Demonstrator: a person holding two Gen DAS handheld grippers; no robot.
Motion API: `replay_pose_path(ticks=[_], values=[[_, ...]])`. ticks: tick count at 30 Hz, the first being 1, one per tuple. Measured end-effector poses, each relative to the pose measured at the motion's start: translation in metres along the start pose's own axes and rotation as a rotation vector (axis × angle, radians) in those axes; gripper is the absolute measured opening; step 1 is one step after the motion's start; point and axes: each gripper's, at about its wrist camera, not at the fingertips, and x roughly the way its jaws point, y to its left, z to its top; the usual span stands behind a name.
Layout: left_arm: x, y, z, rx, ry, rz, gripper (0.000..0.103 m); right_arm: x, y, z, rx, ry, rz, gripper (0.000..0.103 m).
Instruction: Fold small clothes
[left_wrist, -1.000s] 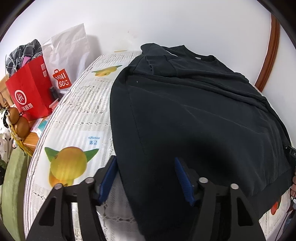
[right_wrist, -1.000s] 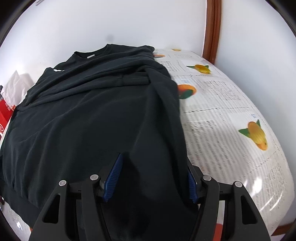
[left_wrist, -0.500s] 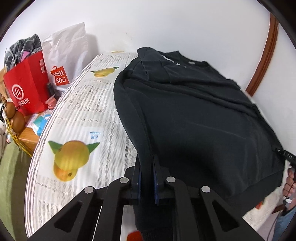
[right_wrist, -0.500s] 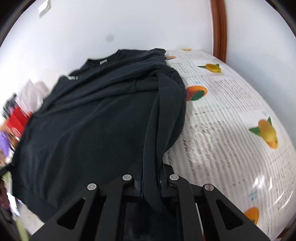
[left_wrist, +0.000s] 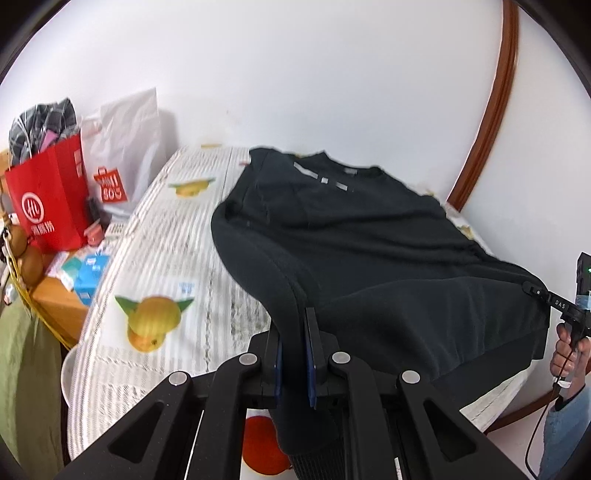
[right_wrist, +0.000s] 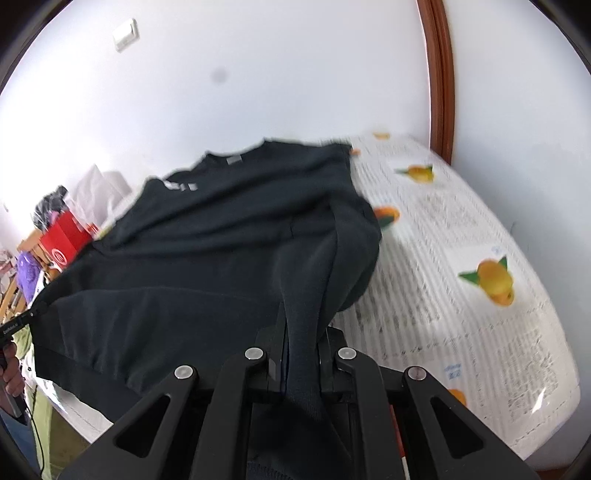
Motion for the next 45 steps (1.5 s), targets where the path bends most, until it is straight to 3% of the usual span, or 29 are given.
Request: replay_pose_path(ticks=[10,16,24,36,45], values=[[0.011,-0.007,0.059,0.011,-0.038,0.005,0.01,0.001,-0.003,0.05,0.051,-0.046,0.063,0.009],[0.038,-0.007,0.103,0.021,-0.052,0.026,0.01,0.025,-0.002,0.09,0.067,-0.045,0.104,0.009],[0.088,0.009,0.136,-0.049,-0.032,0.054,0.01,0.079,-0.02,0.134,0.131,-0.018,0.114,0.009],[0.176,0.005,0.141,0.043,0.045,0.21,0.01,0.173,-0.027,0.154,0.084,0.11,0.034,0.01],[0.2,0.008,0.134,0.065,0.095,0.226,0.01,0.218,-0.037,0.145,0.088,0.175,-0.006,0.01]])
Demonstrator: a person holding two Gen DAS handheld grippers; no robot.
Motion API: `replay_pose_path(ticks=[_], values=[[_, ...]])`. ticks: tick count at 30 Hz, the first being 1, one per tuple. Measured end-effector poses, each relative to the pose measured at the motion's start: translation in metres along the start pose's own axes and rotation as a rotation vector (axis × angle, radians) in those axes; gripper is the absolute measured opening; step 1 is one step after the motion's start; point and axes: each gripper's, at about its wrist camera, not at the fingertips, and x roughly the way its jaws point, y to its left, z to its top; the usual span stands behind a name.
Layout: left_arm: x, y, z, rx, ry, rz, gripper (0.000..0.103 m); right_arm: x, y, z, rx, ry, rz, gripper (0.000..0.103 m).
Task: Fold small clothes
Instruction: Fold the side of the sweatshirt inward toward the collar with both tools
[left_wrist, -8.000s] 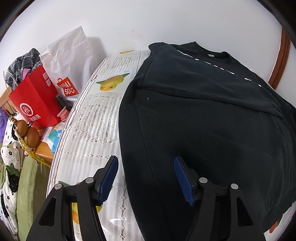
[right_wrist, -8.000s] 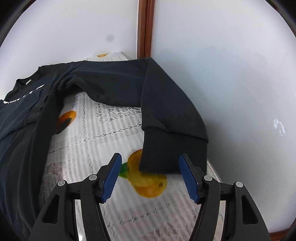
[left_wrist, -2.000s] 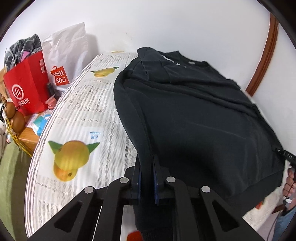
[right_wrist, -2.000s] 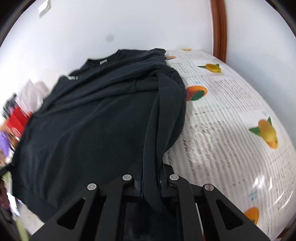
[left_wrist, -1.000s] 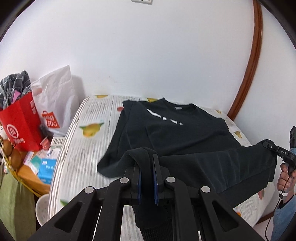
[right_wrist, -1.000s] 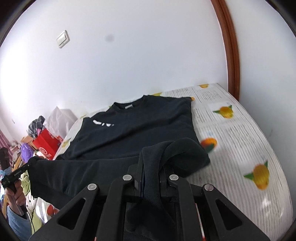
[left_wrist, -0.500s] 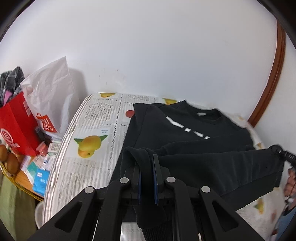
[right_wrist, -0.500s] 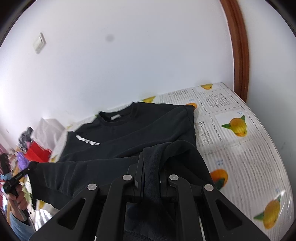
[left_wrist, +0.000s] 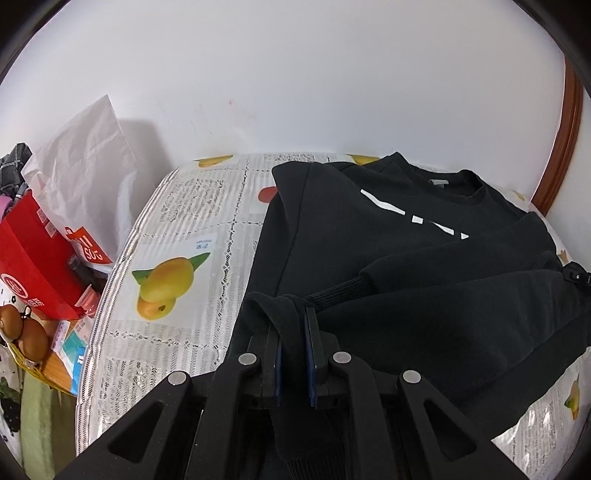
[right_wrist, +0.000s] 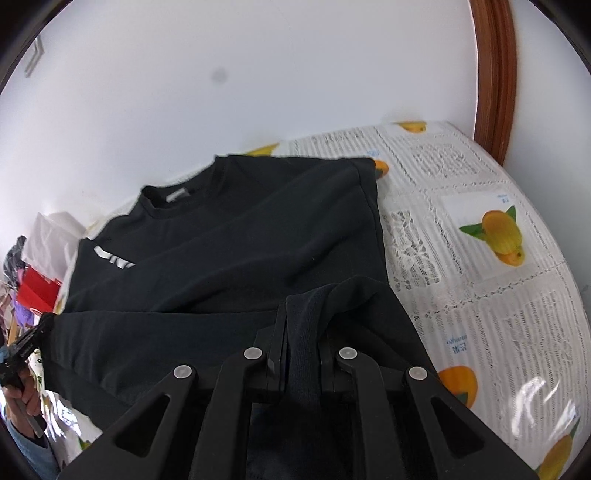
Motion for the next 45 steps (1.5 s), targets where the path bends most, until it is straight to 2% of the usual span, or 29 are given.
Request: replay_pose_path(ticks=[5,9,10,12,14,16,18,21,24,29,33,38,40,42,43,45], values=[[0.003,0.001,-0.002,-0.008,0.011,0.003,0.013,0.003,-0.001,-0.001,0.002,0.022,-0.016,0.011],[-0.001,0.001,-0.003,-0.014,0.013,-0.006,0.016,-0.014,-0.002,-0.005,-0.008,0.034,-0.004,0.021],[-0.003,0.001,-0.003,-0.015,0.015,-0.01,0.02,-0.022,-0.003,-0.007,-0.014,0.038,0.005,0.023],[-0.008,0.001,-0.004,-0.009,0.025,-0.023,0.03,-0.038,-0.003,-0.014,-0.052,0.037,0.023,0.039],[-0.015,0.001,-0.008,-0.013,0.018,-0.036,0.037,-0.06,-0.002,-0.024,-0.103,-0.003,-0.006,0.044],[-0.025,0.002,-0.013,-0.014,0.012,-0.034,0.05,-0.079,-0.006,-0.035,-0.121,-0.033,0.004,0.045],[-0.037,0.004,-0.02,-0.001,-0.01,-0.039,0.051,-0.099,-0.017,-0.048,-0.116,-0.07,0.006,0.046],[-0.049,0.012,-0.029,-0.009,-0.03,-0.03,0.056,-0.109,-0.035,-0.064,-0.074,-0.103,-0.048,0.046],[-0.055,0.025,-0.038,-0.047,-0.013,-0.042,0.056,-0.101,-0.051,-0.072,-0.011,-0.078,-0.076,0.046],[-0.053,0.041,-0.053,-0.065,0.018,-0.03,0.056,-0.081,-0.06,-0.073,0.058,-0.053,-0.047,0.046],[-0.041,0.05,-0.059,-0.084,0.047,-0.051,0.056,-0.061,-0.058,-0.068,0.086,-0.023,-0.027,0.046],[-0.019,0.057,-0.063,-0.134,0.082,-0.086,0.056,-0.047,-0.06,-0.062,0.121,-0.028,-0.025,0.045],[-0.016,0.056,-0.064,-0.149,0.085,-0.112,0.048,-0.046,-0.058,-0.062,0.11,-0.033,-0.025,0.042],[-0.015,0.054,-0.064,-0.15,0.088,-0.122,0.042,-0.047,-0.055,-0.062,0.09,-0.04,-0.035,0.034],[-0.016,0.052,-0.064,-0.147,0.088,-0.124,0.033,-0.048,-0.052,-0.063,0.078,-0.042,-0.045,0.032],[-0.019,0.048,-0.065,-0.133,0.087,-0.119,0.023,-0.05,-0.05,-0.064,0.061,-0.046,-0.067,0.02]])
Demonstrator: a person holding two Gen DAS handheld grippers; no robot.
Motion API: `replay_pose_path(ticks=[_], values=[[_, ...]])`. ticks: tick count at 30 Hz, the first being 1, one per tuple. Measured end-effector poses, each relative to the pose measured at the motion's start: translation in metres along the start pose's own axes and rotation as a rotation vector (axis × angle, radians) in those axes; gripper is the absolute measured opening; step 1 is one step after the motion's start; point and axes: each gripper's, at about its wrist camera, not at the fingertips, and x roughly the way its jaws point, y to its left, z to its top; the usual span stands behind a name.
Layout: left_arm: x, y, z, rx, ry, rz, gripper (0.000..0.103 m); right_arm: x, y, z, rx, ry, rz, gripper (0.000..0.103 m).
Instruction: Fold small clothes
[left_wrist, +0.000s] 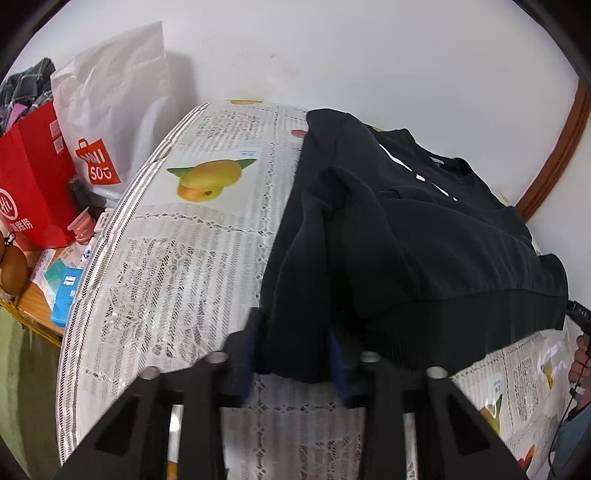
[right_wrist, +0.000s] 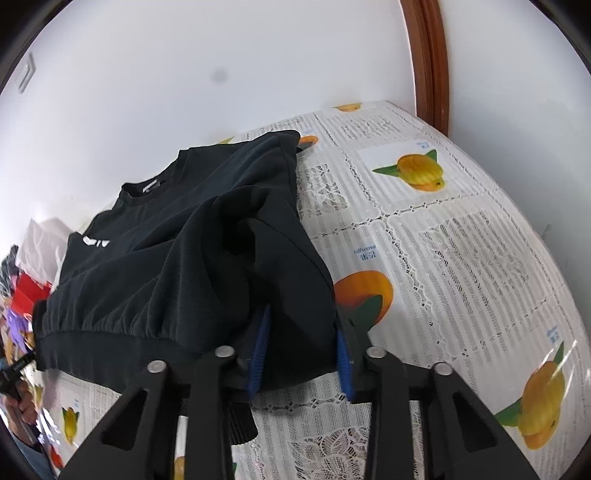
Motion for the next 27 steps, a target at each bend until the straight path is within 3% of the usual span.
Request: replay_pose_path(ticks=[3,6,13,27], values=[[-0.005,-0.009,-0.003,0.04,-0.013,0.033,0.018,-0.005,-0.001,-0.002,0.008,0.0,-0.001,0.013],[-0.01,-0.015,-0.007,0.064,-0.011,0.066,0.017,-0.01,-0.001,-0.006,0.003,0.001,-0.006,0.012],[-0.032,-0.013,-0.025,0.07,0.003,0.068,0.016,-0.029,0.002,-0.024,-0.001,0.026,-0.025,0.012],[-0.085,-0.009,-0.102,0.106,-0.001,0.061,0.017,-0.083,0.015,-0.082,-0.027,0.02,-0.083,0.013]])
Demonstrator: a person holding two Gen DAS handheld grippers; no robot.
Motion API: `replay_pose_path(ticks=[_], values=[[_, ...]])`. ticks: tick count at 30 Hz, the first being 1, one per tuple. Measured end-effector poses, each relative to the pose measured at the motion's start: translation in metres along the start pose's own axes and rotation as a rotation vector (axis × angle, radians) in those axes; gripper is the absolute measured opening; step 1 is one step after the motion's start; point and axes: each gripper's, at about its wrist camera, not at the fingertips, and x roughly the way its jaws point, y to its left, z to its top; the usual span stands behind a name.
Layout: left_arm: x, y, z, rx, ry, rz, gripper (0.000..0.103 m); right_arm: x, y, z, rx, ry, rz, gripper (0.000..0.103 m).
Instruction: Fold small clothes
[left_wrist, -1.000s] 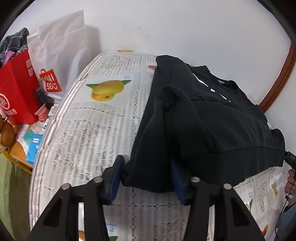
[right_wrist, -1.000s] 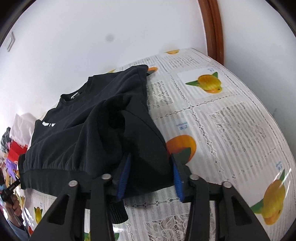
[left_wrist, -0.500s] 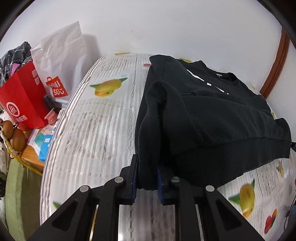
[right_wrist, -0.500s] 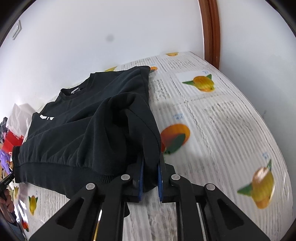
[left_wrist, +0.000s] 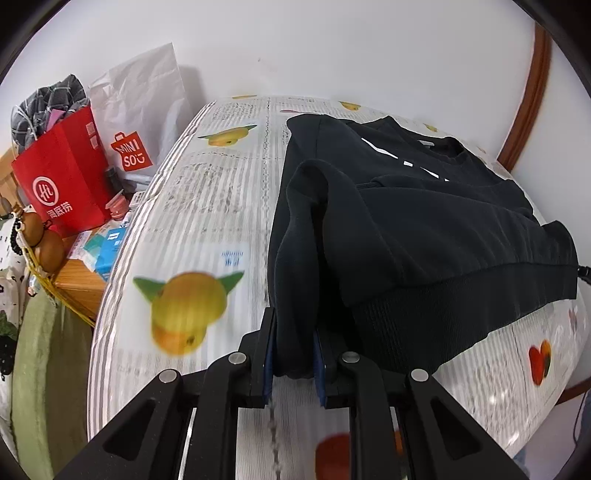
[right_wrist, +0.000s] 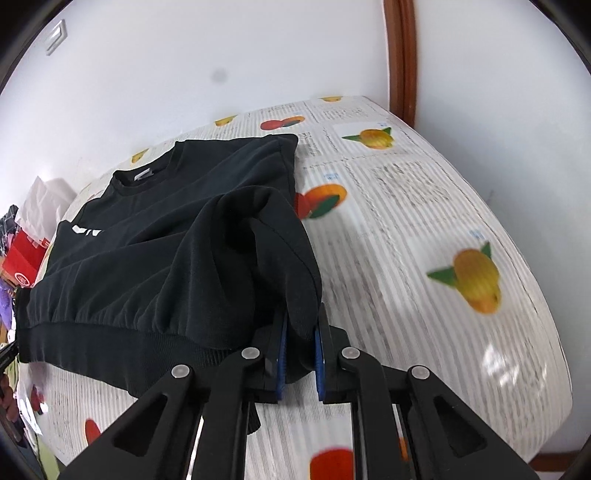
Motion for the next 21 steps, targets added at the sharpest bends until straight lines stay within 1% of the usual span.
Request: replay_pose_path(ticks=[2,3,4,5,7,8,9,10,11,12,14,16,19,21], values=[[-0.004,-0.001,-0.005,0.006,-0.002,0.007,0.019,-0.006,-0.002,-0.006,0.0,0.002,-0.007,0.015],[-0.006,-0.001,-0.007,0.007,-0.002,0.013,0.022,-0.01,-0.003,-0.009,0.0,0.003,-0.016,0.018],[-0.009,0.0,-0.009,0.003,-0.005,0.016,0.023,-0.015,-0.003,-0.011,0.004,-0.005,-0.029,0.018],[-0.012,0.002,-0.01,-0.003,-0.01,0.01,0.023,-0.022,-0.005,-0.012,0.014,-0.022,-0.045,0.018],[-0.019,0.006,-0.013,-0.024,-0.019,-0.011,0.024,-0.037,-0.008,-0.015,0.029,-0.044,-0.029,0.02],[-0.023,0.008,-0.014,-0.034,-0.022,-0.021,0.025,-0.046,-0.008,-0.02,0.032,-0.054,-0.017,0.023],[-0.028,0.01,-0.014,-0.044,-0.031,-0.035,0.027,-0.053,-0.008,-0.021,0.03,-0.066,-0.009,0.029],[-0.032,0.01,-0.015,-0.052,-0.04,-0.046,0.031,-0.059,-0.006,-0.023,0.022,-0.076,-0.005,0.033],[-0.037,0.012,-0.016,-0.061,-0.049,-0.059,0.034,-0.065,-0.002,-0.025,0.002,-0.092,-0.005,0.041],[-0.039,0.012,-0.017,-0.065,-0.052,-0.067,0.036,-0.069,0.001,-0.027,-0.013,-0.104,-0.001,0.045],[-0.044,0.011,-0.019,-0.073,-0.053,-0.095,0.036,-0.072,0.011,-0.031,-0.043,-0.118,0.019,0.046],[-0.045,0.006,-0.019,-0.07,-0.048,-0.12,0.036,-0.068,0.022,-0.035,-0.073,-0.109,0.043,0.046],[-0.046,-0.003,-0.018,-0.046,-0.054,-0.131,0.036,-0.058,0.037,-0.042,-0.12,-0.095,0.047,0.046],[-0.045,-0.009,-0.018,-0.039,-0.054,-0.154,0.036,-0.049,0.04,-0.044,-0.114,-0.079,0.049,0.046]])
